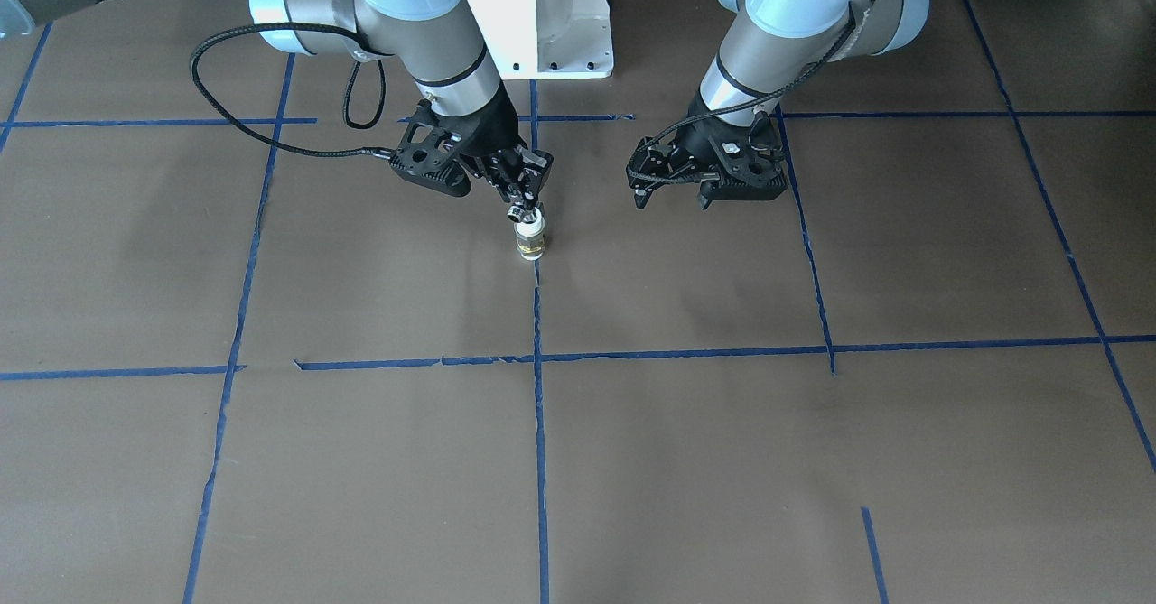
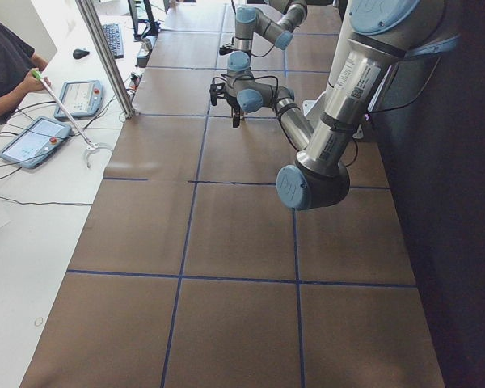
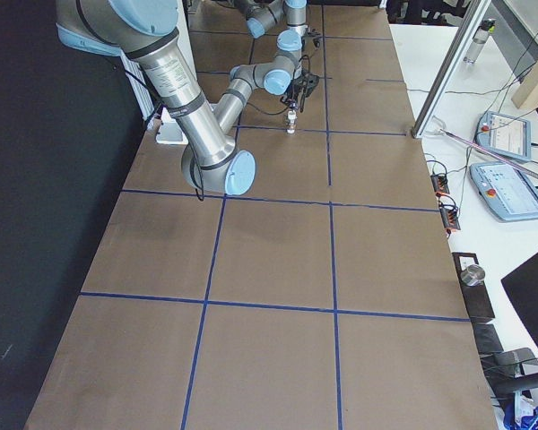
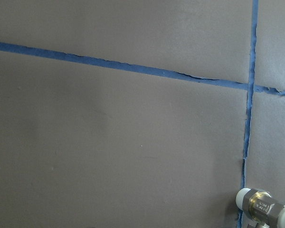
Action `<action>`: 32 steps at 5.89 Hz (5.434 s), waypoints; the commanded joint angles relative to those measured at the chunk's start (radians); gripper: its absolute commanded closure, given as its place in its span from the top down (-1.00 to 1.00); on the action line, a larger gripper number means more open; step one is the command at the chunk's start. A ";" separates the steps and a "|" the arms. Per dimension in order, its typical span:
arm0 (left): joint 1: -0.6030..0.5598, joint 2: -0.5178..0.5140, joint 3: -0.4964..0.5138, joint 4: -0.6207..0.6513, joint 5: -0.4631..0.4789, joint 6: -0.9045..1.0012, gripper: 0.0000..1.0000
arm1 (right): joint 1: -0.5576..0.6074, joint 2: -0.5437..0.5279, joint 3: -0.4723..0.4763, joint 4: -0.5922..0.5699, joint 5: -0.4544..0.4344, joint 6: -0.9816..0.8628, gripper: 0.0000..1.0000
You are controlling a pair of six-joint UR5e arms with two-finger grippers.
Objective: Assemble PPR valve and pipe with both arms
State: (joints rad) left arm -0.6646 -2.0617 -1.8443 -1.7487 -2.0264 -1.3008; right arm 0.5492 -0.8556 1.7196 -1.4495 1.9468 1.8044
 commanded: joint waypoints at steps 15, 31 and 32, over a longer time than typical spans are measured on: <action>0.000 0.000 -0.003 0.000 0.000 0.000 0.82 | -0.020 -0.003 -0.026 0.001 -0.026 0.003 -0.99; -0.404 0.406 -0.067 0.003 -0.297 0.782 0.99 | 0.602 -0.713 0.200 0.015 0.356 -1.171 1.00; -0.474 0.511 -0.097 0.009 -0.299 0.957 0.99 | 0.711 -0.787 0.172 0.012 0.404 -1.329 1.00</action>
State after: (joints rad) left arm -1.0673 -1.6441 -1.9192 -1.7443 -2.3112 -0.5167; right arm 1.1545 -1.5688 1.9147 -1.4351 2.2897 0.6316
